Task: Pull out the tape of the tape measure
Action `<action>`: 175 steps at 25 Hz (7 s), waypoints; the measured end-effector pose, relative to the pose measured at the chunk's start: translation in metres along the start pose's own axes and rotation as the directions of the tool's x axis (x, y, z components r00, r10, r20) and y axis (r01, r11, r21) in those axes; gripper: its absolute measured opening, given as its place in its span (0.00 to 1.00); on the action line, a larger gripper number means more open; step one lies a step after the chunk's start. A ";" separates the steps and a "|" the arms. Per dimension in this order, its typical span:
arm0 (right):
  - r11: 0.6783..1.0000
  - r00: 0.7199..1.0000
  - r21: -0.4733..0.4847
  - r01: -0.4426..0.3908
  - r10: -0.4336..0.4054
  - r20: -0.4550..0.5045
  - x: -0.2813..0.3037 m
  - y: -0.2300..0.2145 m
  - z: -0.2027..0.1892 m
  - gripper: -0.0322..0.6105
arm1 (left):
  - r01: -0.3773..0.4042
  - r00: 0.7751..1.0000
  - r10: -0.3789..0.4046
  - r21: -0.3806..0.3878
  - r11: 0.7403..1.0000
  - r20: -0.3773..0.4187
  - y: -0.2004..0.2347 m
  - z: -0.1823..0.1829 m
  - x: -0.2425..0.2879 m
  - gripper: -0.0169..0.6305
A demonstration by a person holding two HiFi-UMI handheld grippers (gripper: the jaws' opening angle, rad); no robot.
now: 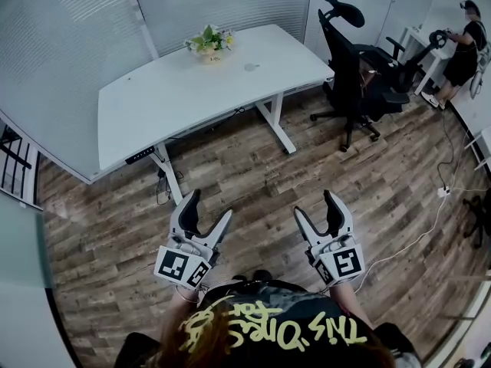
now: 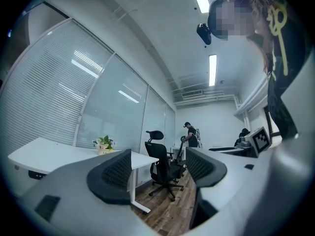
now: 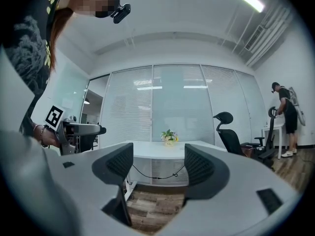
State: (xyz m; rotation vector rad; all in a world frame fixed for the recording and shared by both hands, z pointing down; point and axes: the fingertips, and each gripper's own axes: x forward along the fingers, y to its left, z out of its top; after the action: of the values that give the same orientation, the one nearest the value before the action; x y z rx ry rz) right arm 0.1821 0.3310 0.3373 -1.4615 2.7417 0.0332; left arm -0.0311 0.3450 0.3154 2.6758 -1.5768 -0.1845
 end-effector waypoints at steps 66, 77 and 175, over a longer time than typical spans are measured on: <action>0.997 0.996 -0.054 0.054 -0.057 -0.065 0.428 -0.170 -0.036 0.53 | 0.172 0.982 -0.175 -0.043 0.984 -0.072 0.294 -0.037 0.387 0.53; 0.999 0.995 -0.017 -0.048 0.046 -0.091 0.428 -0.183 -0.050 0.53 | 0.167 0.980 -0.166 0.003 0.986 -0.108 0.280 -0.040 0.406 0.53; 0.469 0.320 0.028 -0.883 0.644 -0.694 0.662 -0.230 -0.231 0.37 | -0.477 0.867 0.479 0.044 0.878 -0.135 0.278 -0.058 0.396 0.53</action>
State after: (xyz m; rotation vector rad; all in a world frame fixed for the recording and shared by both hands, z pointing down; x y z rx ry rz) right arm -0.0004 -0.3548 0.5402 0.1944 3.8854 0.0971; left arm -0.0766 -0.1380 0.3630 2.1468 -2.1216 0.0301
